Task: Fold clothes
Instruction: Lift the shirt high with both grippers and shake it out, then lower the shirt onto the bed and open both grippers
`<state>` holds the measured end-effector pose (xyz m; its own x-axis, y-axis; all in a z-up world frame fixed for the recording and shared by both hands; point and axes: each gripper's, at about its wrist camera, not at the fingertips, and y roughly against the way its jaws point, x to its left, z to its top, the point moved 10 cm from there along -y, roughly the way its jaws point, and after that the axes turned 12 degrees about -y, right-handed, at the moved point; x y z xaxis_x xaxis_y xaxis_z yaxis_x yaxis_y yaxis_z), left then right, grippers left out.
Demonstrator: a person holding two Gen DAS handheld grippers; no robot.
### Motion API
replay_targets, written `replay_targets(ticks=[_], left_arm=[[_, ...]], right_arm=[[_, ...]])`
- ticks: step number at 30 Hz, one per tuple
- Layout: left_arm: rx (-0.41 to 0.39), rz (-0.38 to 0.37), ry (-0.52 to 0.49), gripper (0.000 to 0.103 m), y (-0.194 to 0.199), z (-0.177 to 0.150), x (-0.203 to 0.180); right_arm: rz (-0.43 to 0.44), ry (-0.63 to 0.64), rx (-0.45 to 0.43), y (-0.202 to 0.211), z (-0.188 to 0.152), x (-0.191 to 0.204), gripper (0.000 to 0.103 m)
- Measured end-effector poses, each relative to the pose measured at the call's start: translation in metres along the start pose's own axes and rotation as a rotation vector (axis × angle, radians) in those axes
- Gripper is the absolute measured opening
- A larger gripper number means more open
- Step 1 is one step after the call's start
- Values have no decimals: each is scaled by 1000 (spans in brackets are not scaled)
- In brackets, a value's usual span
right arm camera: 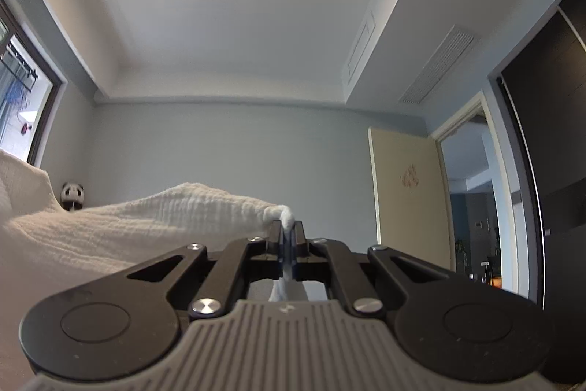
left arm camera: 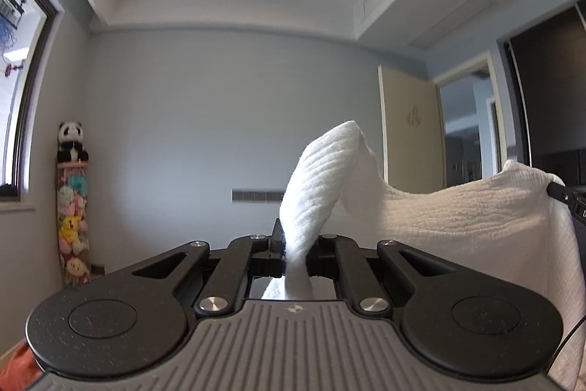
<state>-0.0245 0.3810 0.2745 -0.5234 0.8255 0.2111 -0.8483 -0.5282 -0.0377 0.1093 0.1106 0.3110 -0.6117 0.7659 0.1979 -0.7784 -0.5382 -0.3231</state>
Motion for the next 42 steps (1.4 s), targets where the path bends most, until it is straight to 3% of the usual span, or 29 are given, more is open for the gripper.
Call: replay_targets(ticks=[14,21,26,29,36,42], left_arm=[[371,-78,-22,5,-175,-198,-26],[547,-90,-62,5,-280,-313,-35],[661,-91,-104,5,-328,-391,-44],[711,-92,-121,5,-349,-421,-50],[813,-94,-48,6,-379,-484,-47],[885,-66,-19,18,-391,-511,-44]], right_arm=[[-121,59,377,-133,-227,-58,3],[-176,131,530,-215,-359,-85,3],[-204,159,652,-250,-455,-103,3],[-207,171,708,-258,-495,-109,3],[-214,199,837,-274,-587,-121,3],[-231,177,948,-281,-632,-134,7]])
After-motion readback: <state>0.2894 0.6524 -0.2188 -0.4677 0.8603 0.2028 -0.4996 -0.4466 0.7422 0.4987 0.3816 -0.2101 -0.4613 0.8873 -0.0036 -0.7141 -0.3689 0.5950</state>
